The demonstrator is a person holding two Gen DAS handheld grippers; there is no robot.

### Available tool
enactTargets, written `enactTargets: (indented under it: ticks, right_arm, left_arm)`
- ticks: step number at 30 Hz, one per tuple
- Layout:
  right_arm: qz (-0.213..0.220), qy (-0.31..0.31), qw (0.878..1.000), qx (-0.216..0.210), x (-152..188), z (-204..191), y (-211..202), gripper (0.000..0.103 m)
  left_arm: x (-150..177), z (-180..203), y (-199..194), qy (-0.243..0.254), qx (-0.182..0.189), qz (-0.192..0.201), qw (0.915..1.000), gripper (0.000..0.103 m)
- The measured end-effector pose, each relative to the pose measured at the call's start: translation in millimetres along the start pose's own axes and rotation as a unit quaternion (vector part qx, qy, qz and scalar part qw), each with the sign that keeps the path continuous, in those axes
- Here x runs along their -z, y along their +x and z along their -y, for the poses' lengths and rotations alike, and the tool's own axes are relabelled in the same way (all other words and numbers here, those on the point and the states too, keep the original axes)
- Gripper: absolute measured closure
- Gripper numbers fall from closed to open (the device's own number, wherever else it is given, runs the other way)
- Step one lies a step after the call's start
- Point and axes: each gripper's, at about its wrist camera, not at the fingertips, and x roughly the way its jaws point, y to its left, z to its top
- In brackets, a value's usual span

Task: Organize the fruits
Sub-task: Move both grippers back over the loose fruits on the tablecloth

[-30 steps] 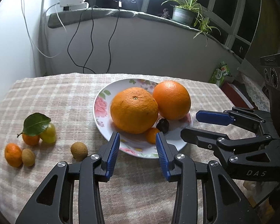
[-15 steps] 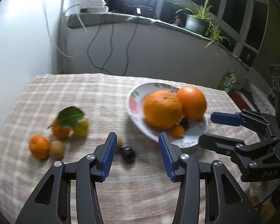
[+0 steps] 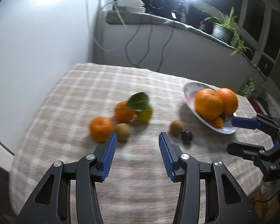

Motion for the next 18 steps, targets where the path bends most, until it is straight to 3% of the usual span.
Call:
enactTargets:
  ticks: [8, 18]
  right_arm:
    - [-0.019, 0.011, 0.999, -0.026, 2.0, -13.5, 23.0, 0.028]
    - [-0.04, 0.052, 0.998, -0.015, 1.2, -10.4, 44.2, 0.047]
  left_arm:
    - [7.3, -33.8, -1.5, -0.03, -0.008, -0.004, 0.9995, 0.057]
    - [5.1, -51.1, 9.5, -0.052, 0.011, -0.014, 0.9985, 0.057]
